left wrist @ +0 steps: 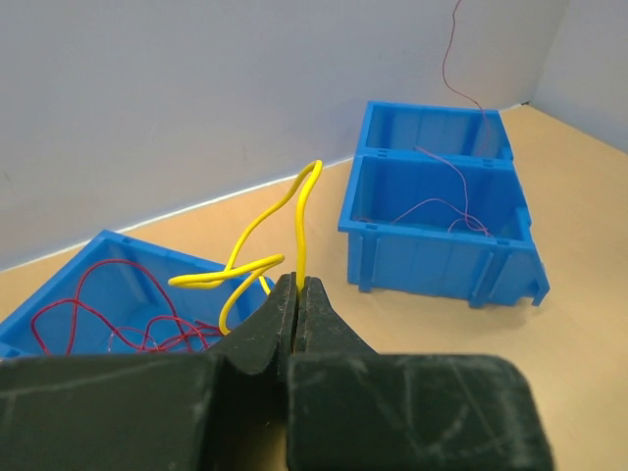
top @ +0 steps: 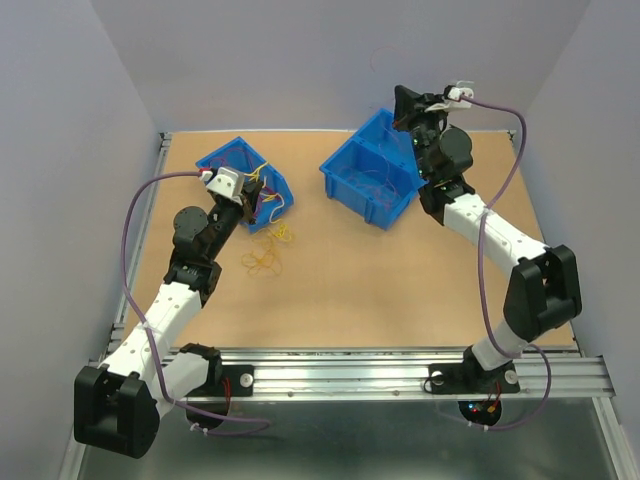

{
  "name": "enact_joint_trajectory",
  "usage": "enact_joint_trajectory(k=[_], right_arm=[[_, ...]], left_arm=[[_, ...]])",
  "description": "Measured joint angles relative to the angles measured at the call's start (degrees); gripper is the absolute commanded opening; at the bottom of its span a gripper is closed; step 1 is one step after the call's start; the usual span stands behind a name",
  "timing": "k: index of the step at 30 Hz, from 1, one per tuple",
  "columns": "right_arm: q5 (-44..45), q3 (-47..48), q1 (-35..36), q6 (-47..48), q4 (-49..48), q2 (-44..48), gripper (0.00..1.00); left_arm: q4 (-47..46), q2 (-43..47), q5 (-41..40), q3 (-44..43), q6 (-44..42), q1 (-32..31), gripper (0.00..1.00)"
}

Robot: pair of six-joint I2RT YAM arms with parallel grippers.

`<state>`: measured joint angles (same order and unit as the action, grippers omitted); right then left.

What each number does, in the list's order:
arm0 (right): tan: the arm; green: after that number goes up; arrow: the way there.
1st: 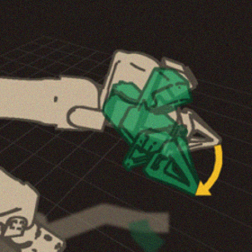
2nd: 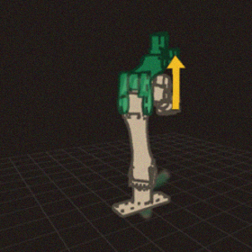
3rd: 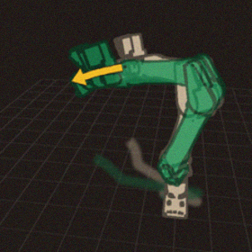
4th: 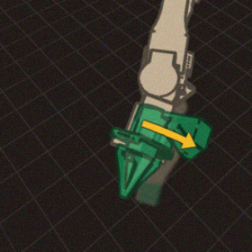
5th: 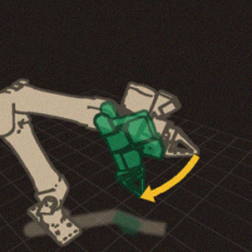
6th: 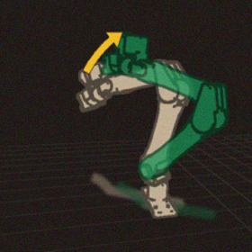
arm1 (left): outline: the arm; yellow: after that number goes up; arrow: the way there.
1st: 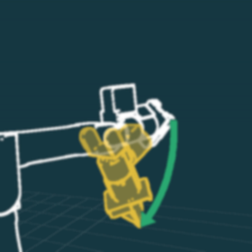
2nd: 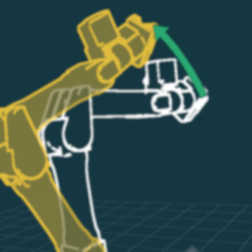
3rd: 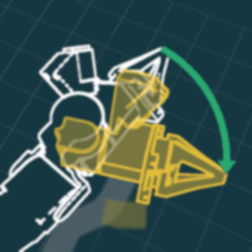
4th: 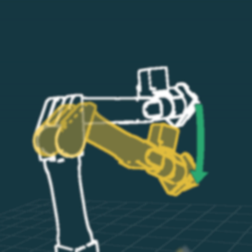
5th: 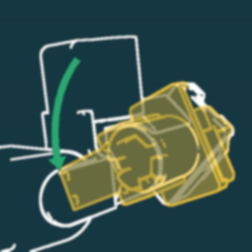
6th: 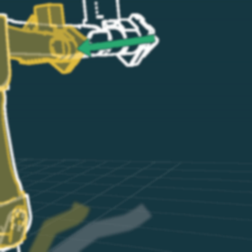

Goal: Untangle the cables

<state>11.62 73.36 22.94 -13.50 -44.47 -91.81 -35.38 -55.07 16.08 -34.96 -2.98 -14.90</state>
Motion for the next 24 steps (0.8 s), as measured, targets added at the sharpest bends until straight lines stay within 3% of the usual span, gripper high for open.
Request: enact_joint_trajectory(k=[13,24], right_arm=[[-13.86,0.04,0.0,-1.92,-2.58,7.91,0.01],[-17.68,-0.02,0.0,-2.84,-2.54,10.64,0.01]], left_arm=[[0.0,0.0,0.0,0.0,-0.15,0.0,0.0],[0.0,0.0,0.0,0.0,-0.17,0.0,0.0]])
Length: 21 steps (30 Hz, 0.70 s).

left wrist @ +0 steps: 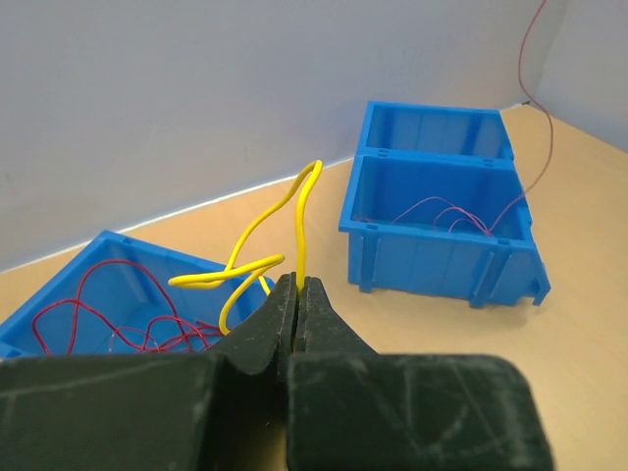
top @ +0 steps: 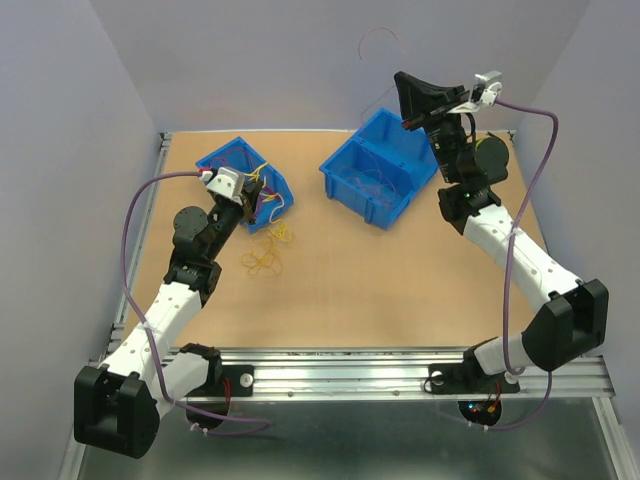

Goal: Untangle the cables

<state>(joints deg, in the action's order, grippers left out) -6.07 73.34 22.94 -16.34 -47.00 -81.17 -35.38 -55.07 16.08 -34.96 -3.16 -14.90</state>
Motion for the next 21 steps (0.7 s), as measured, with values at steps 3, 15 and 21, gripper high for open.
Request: enact_joint_trajectory(k=[3,15,21], right_arm=[[-0.55,-1.14,0.0,-0.35,0.0,0.57,0.01],[7.41,-11.74,0.0,1.53,0.11,0.5,0.01],[12.76,-9.4,0.0,3.06,11.02,-6.4,0.01]], left_arm=[[0.0,0.0,0.0,0.0,0.0,0.0,0.0],[0.0,-0.04,0.02,0.0,0.0,0.0,0.0],[0.0,0.04,0.24,0.0,-0.02,0.0,0.0]])
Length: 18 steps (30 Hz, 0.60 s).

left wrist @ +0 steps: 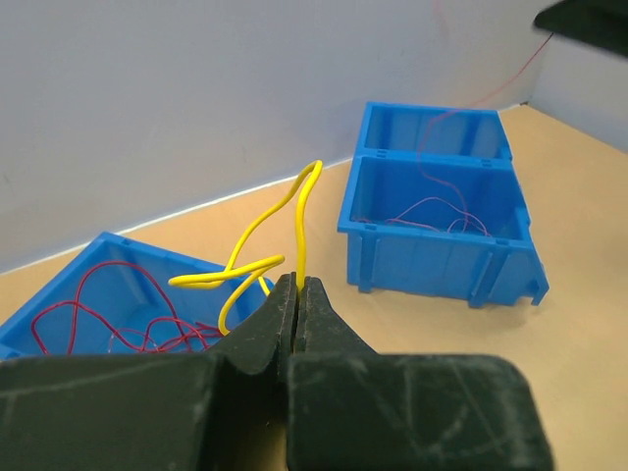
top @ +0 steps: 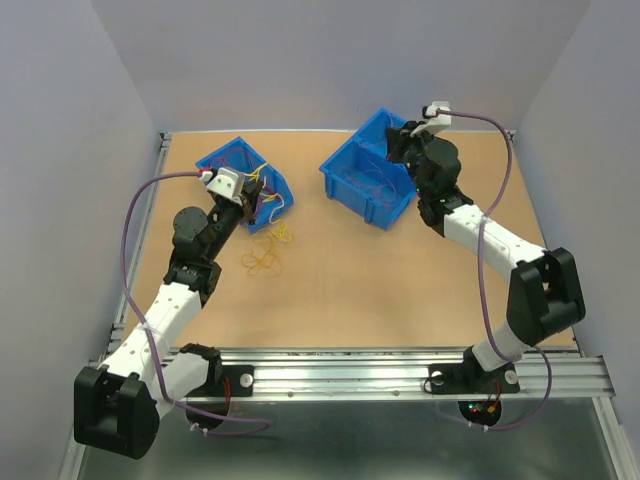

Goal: Untangle the cables

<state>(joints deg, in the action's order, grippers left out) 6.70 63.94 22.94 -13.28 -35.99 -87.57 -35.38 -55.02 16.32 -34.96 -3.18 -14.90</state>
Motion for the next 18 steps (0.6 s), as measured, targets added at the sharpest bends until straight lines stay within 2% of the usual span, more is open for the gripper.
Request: enact_joint_trajectory(k=[1,3,6,8,15,18], right_arm=[[0.44,1.31,0.0,0.17,3.13,-1.44,0.02],[1.09,3.89,0.0,0.55,9.94,-4.61,0.11],[1.75,5.01,0.0,1.51,18.8,-6.29,0.42],[2.21,4.98,0.0,1.86,22.45,-5.88,0.56],[2.21,4.57,0.0,2.71,25.77,1.73,0.73],[-2.89,4.46,0.0,4.0,25.44,4.09,0.8]], left_arm=[[0.0,0.09,0.02,0.0,0.0,0.0,0.0],[0.0,0.42,0.13,0.0,0.0,0.0,0.0],[-0.02,1.01,0.31,0.0,0.0,0.0,0.0],[-0.02,1.16,0.55,0.0,0.0,0.0,0.0],[-0.04,1.14,1.29,0.0,0.0,0.0,0.0],[-0.04,1.07,1.64,0.0,0.0,0.0,0.0]])
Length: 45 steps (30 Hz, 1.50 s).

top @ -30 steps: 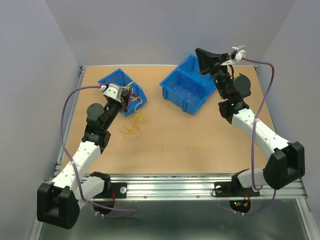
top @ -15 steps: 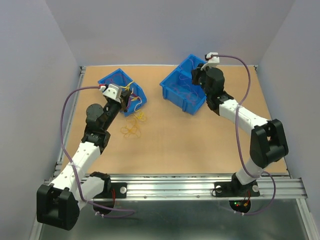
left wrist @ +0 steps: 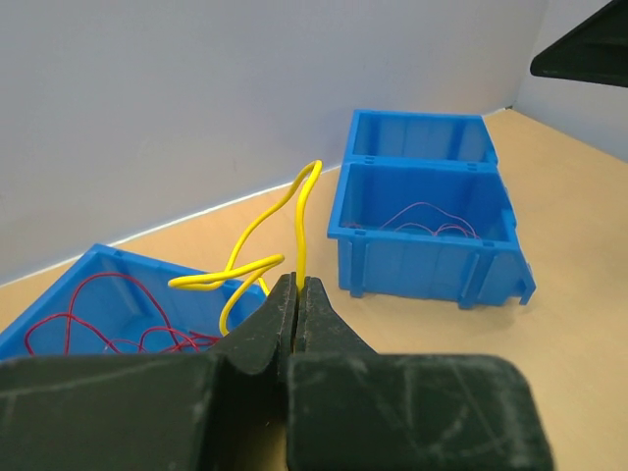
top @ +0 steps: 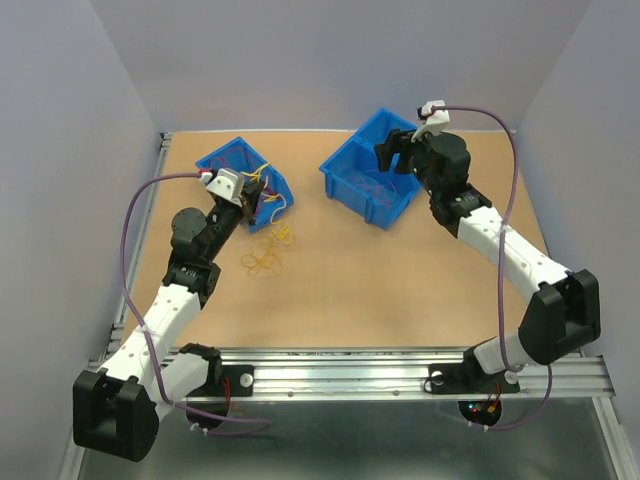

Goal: Untangle the cables

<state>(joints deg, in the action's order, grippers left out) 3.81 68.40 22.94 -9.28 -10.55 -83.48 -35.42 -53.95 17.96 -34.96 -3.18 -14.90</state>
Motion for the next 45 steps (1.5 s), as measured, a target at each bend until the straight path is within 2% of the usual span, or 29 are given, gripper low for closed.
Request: enact_joint_trajectory(k=[3,7,14,21,28,33,38,45], right_arm=[[-11.39,0.0,-0.11,2.45,-0.46,-0.04,0.81],[-28.87,-0.46,0.96,7.69,-2.89,-4.96,0.79],[-41.42,-5.7,6.64,9.92,-12.66,-15.63,0.78],[-41.75,-5.22,16.22,13.99,-21.14,-21.92,0.79],[-38.27,-2.56,19.32,15.45,-24.3,-28.11,0.72],[-33.05,-2.27,19.34,15.06,-29.83,-30.86,0.68],[-29.92,-2.12,19.37,13.84,-33.64,-32.37,0.56],[-28.35,-2.12,19.37,13.7,-36.13,-32.37,0.52]], left_arm=[[0.0,-0.35,0.11,0.0,0.0,0.0,0.0],[0.02,-0.46,0.13,0.0,0.0,0.0,0.0],[0.09,1.49,0.2,0.0,0.04,0.0,0.0],[0.68,2.14,1.88,0.0,0.61,0.0,0.0],[3.21,2.69,3.15,-1.53,1.88,0.0,0.0],[6.03,2.75,6.69,-8.81,4.39,0.0,0.0],[6.54,2.21,13.33,-17.16,9.01,0.0,0.0],[6.62,-3.28,21.27,-31.36,16.85,-0.02,0.0]])
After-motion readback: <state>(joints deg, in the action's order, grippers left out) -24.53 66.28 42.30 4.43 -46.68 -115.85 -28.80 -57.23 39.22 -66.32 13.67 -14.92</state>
